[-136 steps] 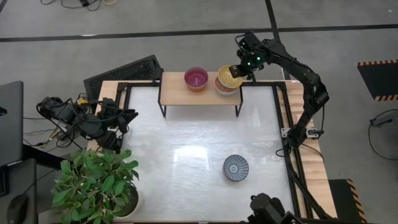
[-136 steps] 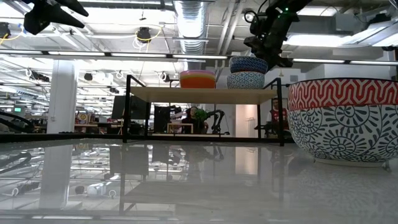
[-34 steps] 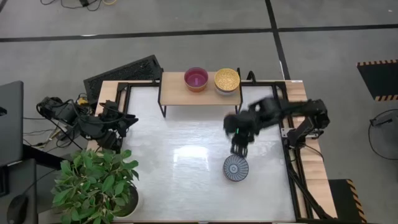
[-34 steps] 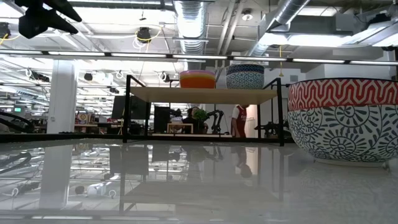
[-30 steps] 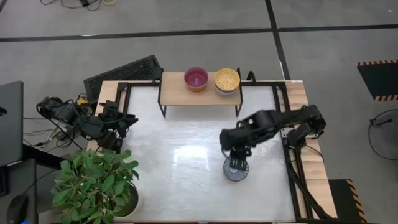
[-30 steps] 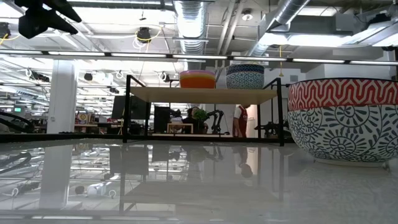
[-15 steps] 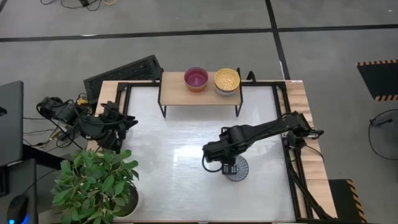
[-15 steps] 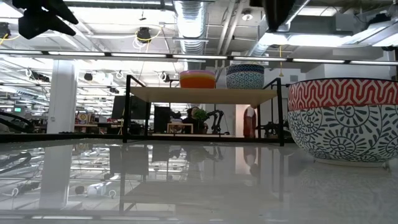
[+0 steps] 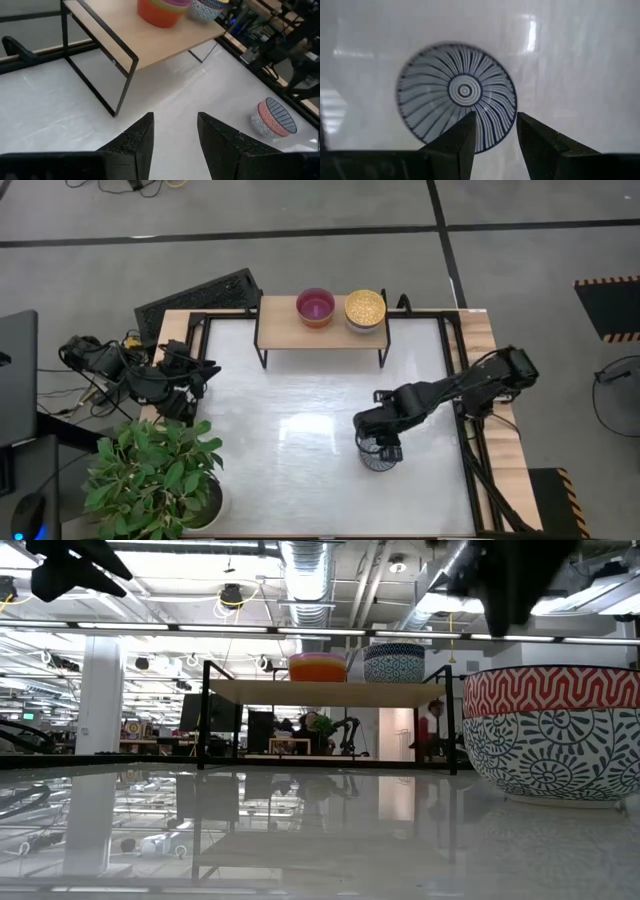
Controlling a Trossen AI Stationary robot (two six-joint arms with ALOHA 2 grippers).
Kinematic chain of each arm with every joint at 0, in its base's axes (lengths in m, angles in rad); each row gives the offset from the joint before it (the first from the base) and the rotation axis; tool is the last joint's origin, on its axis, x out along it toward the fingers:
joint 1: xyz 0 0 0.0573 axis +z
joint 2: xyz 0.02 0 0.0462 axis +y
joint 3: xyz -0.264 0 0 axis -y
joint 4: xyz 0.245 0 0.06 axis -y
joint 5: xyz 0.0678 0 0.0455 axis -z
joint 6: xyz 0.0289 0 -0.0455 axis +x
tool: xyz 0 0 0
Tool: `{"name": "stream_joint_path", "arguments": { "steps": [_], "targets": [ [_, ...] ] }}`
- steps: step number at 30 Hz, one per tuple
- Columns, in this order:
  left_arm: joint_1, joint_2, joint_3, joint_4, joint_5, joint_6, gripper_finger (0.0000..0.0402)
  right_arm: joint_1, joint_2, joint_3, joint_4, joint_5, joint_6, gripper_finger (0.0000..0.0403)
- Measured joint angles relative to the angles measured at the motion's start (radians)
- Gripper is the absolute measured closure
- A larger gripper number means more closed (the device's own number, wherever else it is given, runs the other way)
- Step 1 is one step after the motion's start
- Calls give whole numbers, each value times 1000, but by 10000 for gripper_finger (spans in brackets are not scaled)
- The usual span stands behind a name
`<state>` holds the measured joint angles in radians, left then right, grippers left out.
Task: Place and stack bowls onto a shelf
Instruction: Stack the blue patterned bowl on top of the yellow patterned bowl on the shelf
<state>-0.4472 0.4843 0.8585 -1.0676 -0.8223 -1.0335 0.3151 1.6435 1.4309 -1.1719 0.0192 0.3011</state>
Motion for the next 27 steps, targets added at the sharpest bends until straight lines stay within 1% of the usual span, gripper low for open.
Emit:
{"name": "stream_joint_path", "arguments": {
  "steps": [4,10,17,19,22,27],
  "targets": [
    [0,0,0,0,-2,-32,266,-13,-5,-134,111,-23,-45,237],
    [0,0,0,0,-5,-70,266,-46,-3,-241,204,-24,-48,237],
    [0,0,0,0,-10,-87,266,-53,-3,-262,251,-43,-48,238],
    [0,0,0,0,-17,-87,266,-54,-3,-262,261,-43,-48,244],
    [0,0,0,0,-24,-87,266,-55,-3,-262,272,-43,-48,276],
    [0,0,0,-11,-31,-87,266,-65,-3,-262,261,-51,-27,370]
  ]
}}
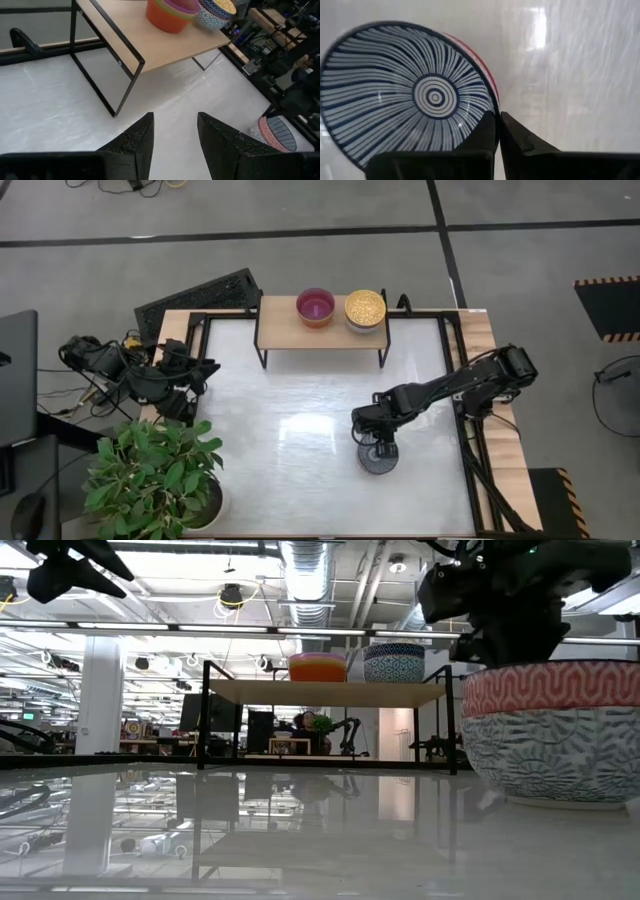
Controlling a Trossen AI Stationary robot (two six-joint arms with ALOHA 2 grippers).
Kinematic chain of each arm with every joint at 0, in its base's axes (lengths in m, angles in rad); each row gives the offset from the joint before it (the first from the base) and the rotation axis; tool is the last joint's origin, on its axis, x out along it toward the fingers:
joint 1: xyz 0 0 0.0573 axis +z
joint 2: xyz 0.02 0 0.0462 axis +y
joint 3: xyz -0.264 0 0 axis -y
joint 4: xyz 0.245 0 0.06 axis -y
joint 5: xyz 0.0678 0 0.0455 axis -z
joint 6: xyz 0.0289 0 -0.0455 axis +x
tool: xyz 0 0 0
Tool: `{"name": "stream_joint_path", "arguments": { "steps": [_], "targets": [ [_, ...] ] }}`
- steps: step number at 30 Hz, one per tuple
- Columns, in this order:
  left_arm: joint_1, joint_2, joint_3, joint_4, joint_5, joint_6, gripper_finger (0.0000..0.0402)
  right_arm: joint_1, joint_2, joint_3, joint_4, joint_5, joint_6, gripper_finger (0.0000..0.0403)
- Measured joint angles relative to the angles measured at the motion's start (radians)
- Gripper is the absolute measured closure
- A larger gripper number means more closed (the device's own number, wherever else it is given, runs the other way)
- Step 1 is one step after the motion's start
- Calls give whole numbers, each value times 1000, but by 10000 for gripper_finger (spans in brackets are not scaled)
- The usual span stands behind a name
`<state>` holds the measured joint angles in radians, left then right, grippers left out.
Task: Place and stack bowls onto a shelf
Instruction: Stack the blue patterned bowl on top of the yellow patterned bowl on the shelf
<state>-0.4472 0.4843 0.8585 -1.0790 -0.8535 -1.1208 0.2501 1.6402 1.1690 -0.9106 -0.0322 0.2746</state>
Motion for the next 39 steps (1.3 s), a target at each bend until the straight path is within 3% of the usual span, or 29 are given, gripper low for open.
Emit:
{"name": "stream_joint_path", "arguments": {
  "steps": [23,32,39],
  "targets": [
    [0,0,0,-9,4,-7,266,-11,-54,19,-24,11,103,372],
    [0,0,0,-8,11,-2,266,-20,-55,19,-31,-91,110,372],
    [0,0,0,-9,10,-2,266,-40,-134,49,-93,-134,120,372]
  ]
}}
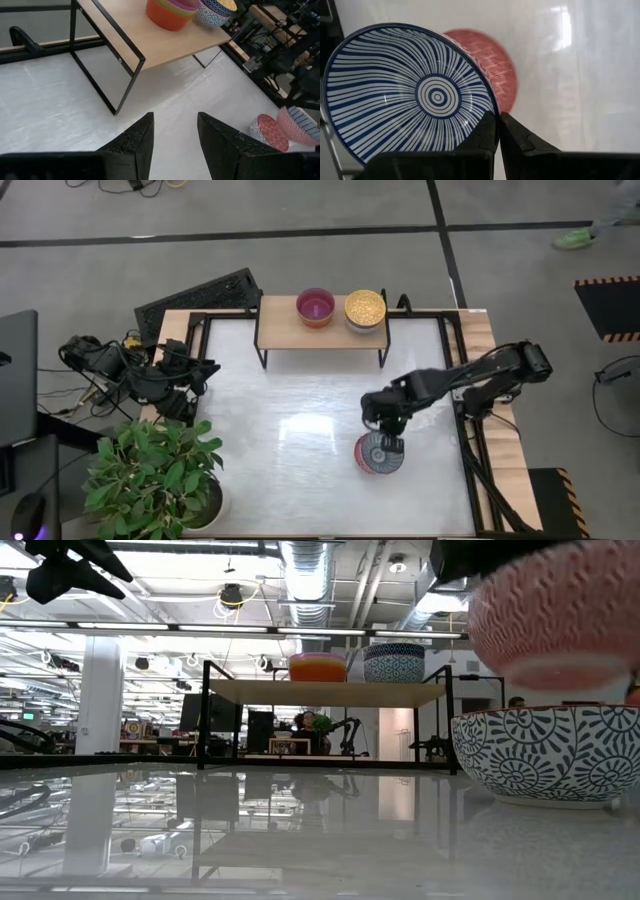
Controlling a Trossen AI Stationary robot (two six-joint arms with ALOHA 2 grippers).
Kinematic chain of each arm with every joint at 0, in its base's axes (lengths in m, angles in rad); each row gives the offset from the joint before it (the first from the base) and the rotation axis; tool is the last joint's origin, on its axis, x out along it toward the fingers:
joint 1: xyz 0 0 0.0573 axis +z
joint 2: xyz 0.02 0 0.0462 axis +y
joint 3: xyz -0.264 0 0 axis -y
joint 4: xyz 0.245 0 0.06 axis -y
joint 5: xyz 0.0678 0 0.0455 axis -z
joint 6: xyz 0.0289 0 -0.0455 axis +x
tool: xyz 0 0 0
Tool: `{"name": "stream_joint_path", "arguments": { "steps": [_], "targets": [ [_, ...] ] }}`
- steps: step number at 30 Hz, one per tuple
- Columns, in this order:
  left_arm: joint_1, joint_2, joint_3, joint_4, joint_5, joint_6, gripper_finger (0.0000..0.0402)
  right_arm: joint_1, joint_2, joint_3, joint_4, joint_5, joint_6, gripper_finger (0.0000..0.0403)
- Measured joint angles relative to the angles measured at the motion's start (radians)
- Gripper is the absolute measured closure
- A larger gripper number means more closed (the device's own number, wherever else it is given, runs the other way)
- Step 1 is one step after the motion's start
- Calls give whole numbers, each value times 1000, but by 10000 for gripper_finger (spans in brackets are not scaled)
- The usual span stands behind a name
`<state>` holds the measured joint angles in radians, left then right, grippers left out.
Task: Place and stack bowls onto a shelf
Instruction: Stack the blue patterned bowl on top of the yellow patterned bowl on the shelf
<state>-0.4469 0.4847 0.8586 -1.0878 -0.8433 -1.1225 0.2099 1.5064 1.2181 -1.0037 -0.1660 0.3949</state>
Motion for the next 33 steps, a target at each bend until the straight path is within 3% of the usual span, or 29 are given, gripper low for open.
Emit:
{"name": "stream_joint_path", "arguments": {
  "steps": [6,18,33],
  "targets": [
    [0,0,0,-2,0,0,266,-114,-82,73,-108,17,96,372],
    [0,0,0,-3,-1,-2,266,-441,-140,353,-124,61,264,372],
    [0,0,0,-3,-1,-8,266,-823,-39,531,-151,62,75,372]
  ]
}}
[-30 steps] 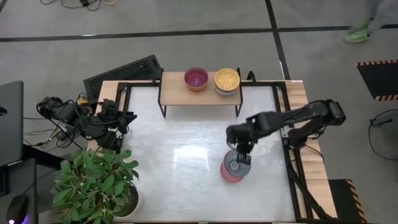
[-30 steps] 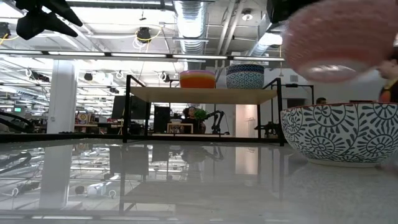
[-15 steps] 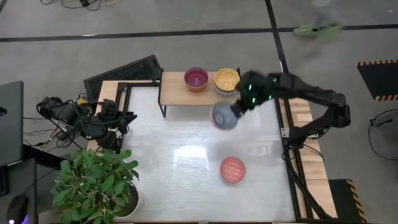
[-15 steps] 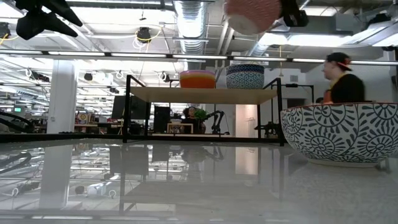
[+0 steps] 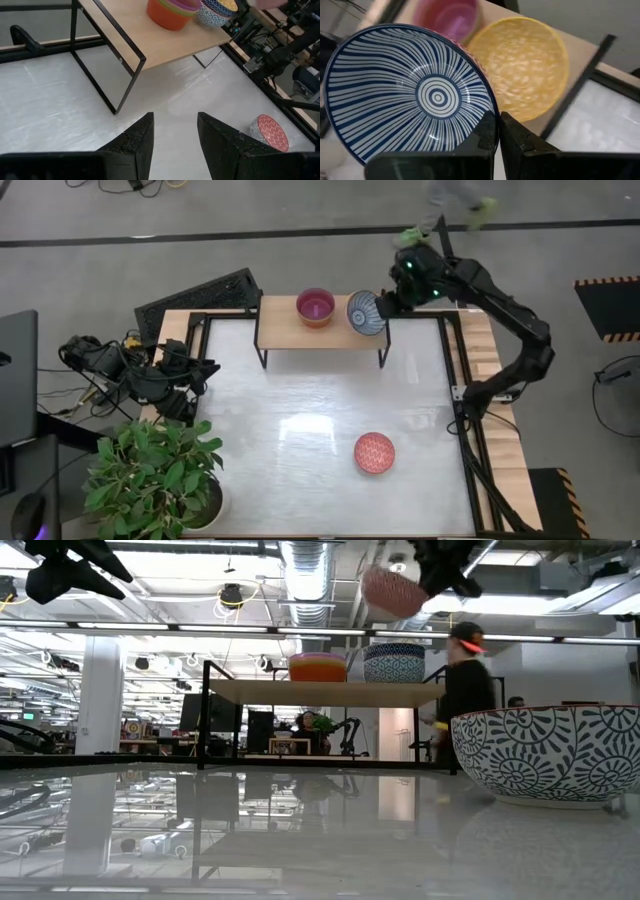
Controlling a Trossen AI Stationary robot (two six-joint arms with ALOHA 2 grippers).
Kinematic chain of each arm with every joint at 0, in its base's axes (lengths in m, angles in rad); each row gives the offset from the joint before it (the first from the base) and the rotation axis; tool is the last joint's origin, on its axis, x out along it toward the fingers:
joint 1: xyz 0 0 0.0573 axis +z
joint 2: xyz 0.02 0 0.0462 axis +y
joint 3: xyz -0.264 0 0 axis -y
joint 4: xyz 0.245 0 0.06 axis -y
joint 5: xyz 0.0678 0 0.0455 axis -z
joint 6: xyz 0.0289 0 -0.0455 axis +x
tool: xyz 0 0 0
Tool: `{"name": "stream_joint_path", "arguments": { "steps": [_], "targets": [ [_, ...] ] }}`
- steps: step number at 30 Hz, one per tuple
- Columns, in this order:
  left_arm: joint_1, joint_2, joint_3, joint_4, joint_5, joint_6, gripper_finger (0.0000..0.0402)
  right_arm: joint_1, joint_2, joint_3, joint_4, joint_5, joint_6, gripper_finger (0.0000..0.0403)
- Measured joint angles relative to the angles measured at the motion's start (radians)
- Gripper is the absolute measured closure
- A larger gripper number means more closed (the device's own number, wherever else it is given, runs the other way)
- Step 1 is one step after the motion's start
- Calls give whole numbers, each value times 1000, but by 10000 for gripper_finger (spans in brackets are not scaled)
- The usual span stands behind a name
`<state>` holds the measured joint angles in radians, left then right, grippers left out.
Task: Place and stack bowls onto a shelf
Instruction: Stack the blue patterned bowl on top of the yellow patterned bowl on the shelf, then stack the red patterned bowl on top of the blue patterned bowl on the shelf
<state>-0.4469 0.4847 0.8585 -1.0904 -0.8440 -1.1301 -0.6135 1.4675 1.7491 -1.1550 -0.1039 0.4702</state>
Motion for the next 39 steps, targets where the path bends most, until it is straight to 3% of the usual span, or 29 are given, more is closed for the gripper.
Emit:
{"name": "stream_joint_path", "arguments": {
  "steps": [12,33,39],
  "targets": [
    [0,0,0,0,0,0,266,-170,128,49,-20,-55,-87,372],
    [0,0,0,0,-1,-9,266,-221,188,49,-42,-81,-131,370],
    [0,0,0,0,-1,-18,266,-220,187,49,-39,-83,-130,286]
  ]
}}
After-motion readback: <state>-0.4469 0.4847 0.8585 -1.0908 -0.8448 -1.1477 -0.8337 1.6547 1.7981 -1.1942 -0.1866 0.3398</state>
